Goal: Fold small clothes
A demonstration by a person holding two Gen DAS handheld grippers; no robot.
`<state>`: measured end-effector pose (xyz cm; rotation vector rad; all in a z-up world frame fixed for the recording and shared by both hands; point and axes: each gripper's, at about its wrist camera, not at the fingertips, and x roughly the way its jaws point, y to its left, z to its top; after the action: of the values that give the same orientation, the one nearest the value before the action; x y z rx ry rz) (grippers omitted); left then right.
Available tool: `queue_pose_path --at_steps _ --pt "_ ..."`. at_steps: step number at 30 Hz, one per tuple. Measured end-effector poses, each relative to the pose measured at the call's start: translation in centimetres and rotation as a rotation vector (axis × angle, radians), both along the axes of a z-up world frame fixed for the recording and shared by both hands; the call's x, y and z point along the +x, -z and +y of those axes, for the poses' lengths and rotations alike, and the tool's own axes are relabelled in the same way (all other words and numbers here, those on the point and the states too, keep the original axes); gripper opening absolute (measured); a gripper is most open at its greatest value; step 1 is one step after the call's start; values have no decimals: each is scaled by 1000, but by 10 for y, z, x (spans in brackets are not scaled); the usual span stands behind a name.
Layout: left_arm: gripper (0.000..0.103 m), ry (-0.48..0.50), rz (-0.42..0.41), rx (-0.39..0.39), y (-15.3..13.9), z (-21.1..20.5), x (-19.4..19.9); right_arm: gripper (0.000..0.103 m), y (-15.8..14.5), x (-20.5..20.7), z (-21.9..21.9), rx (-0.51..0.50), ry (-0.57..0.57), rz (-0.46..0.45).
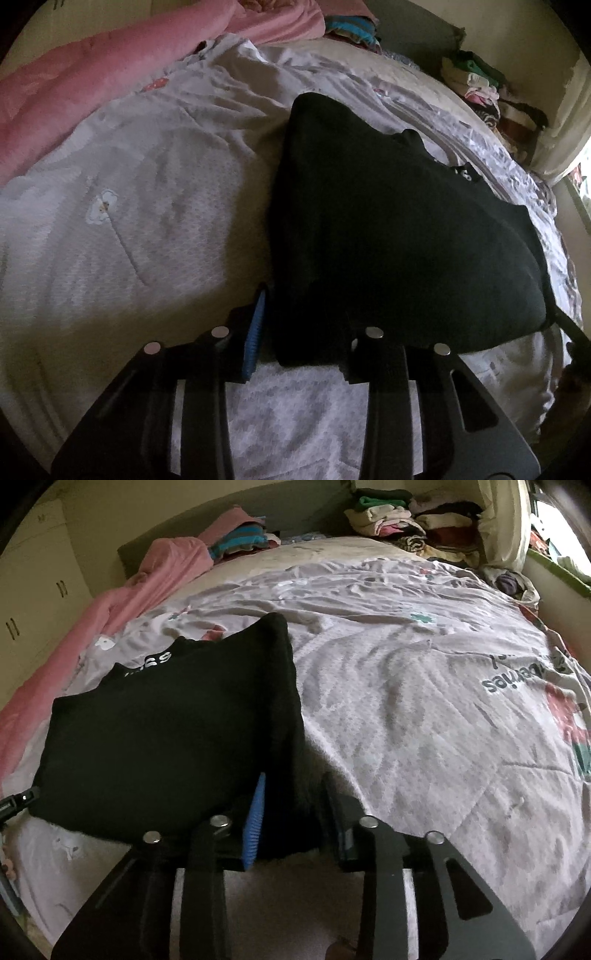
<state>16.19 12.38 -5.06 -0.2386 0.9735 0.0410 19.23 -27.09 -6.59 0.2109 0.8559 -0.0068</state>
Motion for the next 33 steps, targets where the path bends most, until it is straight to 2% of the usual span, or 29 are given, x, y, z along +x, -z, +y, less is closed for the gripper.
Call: queue_pose_path --at_steps 5,12,18,20,22,24,27,29,33 --pt "26 2 -14 32 -3 -4 -6 46 -2 -11 2 -15 8 -7" --pt "37 -13 -34 45 -9 -3 -15 62 -12 -26 9 -75 2 -39" --pt "37 -26 -66 29 -16 0 -27 72 -23 -36 14 -91 -9 -67" --pt "37 -30 -74 35 -18 -1 -30 80 -27 -38 17 -105 -6 -79" --pt "39 -30 -82 39 -21 -1 -33 82 -30 -41 19 -105 -6 -90" --pt "45 -33 -86 48 -24 -1 -37 87 -33 -44 21 -94 -12 -94" --pt "59 -34 -109 61 -32 -3 -45 90 -38 -50 27 -92 -26 -108" --pt "64 -33 -120 70 -37 -4 -50 92 -41 -52 31 -92 -33 -115" --pt "84 -55 -143 102 -46 -5 -59 94 -50 -56 42 -80 -57 -136"
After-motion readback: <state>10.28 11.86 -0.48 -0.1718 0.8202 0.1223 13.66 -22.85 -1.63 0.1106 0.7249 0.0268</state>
